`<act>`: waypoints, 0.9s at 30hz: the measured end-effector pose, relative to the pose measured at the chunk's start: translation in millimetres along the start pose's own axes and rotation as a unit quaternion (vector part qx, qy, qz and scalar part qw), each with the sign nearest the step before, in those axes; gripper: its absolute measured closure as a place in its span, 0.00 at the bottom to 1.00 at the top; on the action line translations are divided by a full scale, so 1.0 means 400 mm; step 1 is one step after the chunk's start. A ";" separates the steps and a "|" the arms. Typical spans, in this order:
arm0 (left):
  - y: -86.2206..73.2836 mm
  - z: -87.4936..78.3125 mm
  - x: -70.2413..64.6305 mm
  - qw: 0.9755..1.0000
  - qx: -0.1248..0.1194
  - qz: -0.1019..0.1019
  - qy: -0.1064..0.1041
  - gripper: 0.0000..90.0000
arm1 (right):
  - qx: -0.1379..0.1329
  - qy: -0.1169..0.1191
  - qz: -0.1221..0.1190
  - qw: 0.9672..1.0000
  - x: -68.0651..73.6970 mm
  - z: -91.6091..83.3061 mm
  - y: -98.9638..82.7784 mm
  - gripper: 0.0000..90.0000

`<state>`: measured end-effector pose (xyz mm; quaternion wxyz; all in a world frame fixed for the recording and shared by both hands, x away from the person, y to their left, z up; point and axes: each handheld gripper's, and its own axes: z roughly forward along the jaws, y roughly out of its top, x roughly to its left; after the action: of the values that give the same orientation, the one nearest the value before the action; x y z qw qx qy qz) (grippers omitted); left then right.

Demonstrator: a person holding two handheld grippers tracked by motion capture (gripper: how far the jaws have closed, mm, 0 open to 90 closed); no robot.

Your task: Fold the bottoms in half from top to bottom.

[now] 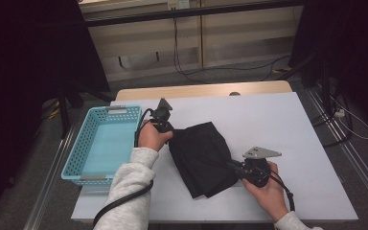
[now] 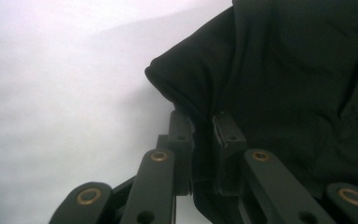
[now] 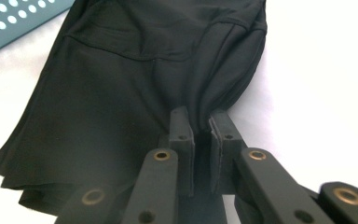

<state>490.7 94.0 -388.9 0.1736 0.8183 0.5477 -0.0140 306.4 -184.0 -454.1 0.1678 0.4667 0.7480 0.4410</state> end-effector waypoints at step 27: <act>0.039 -0.097 0.026 0.999 0.024 0.005 0.041 0.89 | -0.023 0.009 -0.030 0.999 0.096 0.030 0.037 0.91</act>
<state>502.5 109.6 -350.3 0.1313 0.8250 0.5496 0.0067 303.1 -143.0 -442.4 0.1852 0.4357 0.7528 0.4573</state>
